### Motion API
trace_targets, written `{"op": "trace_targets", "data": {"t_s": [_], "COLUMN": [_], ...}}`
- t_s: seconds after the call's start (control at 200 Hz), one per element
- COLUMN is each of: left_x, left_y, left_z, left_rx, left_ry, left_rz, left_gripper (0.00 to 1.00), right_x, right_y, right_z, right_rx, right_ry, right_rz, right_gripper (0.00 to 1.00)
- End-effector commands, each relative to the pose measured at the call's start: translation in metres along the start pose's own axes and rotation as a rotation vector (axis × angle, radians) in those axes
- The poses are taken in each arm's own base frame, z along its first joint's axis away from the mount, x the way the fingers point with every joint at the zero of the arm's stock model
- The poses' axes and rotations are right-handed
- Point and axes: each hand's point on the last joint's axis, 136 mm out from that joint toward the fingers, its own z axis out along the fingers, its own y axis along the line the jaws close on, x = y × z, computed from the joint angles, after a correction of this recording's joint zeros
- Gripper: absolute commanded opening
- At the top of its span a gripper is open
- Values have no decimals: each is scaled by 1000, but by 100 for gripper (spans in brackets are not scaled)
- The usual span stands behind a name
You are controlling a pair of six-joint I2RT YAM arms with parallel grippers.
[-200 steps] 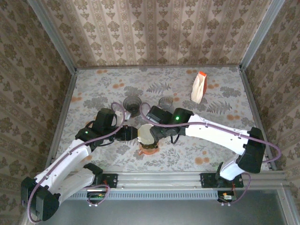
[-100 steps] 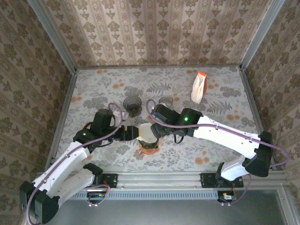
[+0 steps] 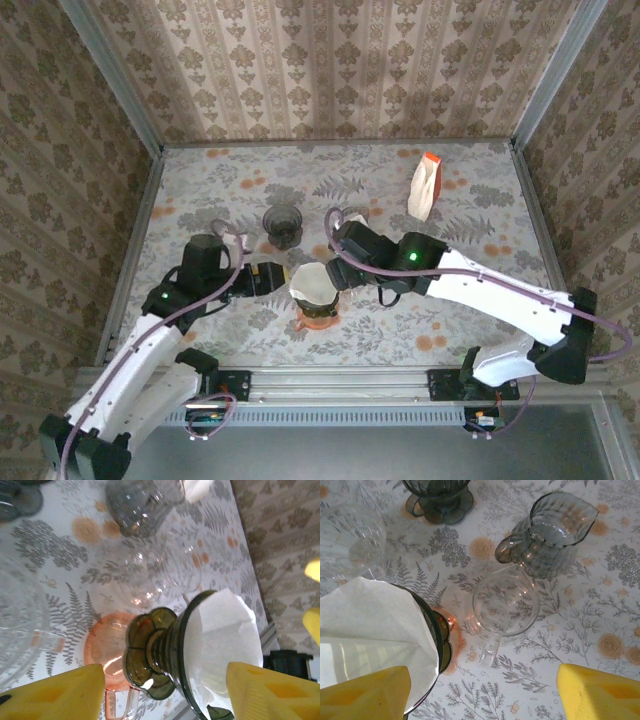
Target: Place the coffee filter in the dripper
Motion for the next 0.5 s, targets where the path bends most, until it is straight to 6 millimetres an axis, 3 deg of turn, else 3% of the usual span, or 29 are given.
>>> {"op": "trace_targets", "data": {"t_s": [0.0,0.19,0.285,0.495], "left_x": [10,26,30,48], "left_y": [23,46,50,60], "left_z": [-3,2,4,9], "left_rx": [-58,-106,-113,-154], "left_ry": [-6,7,14,63], "left_rz": [-100,-194,-211,-243], "left_gripper": [64,59,50,44], "right_x": [-2,12,23,39], "right_y": [-16,-36,-44,-59], "right_z": [-7,0,5,11], "right_rx": [33,25,24,17], "right_ry": [-40,-25,-13,-18], "right_rz": [47,140,178,245], "right_gripper": [78,78,77,77]}}
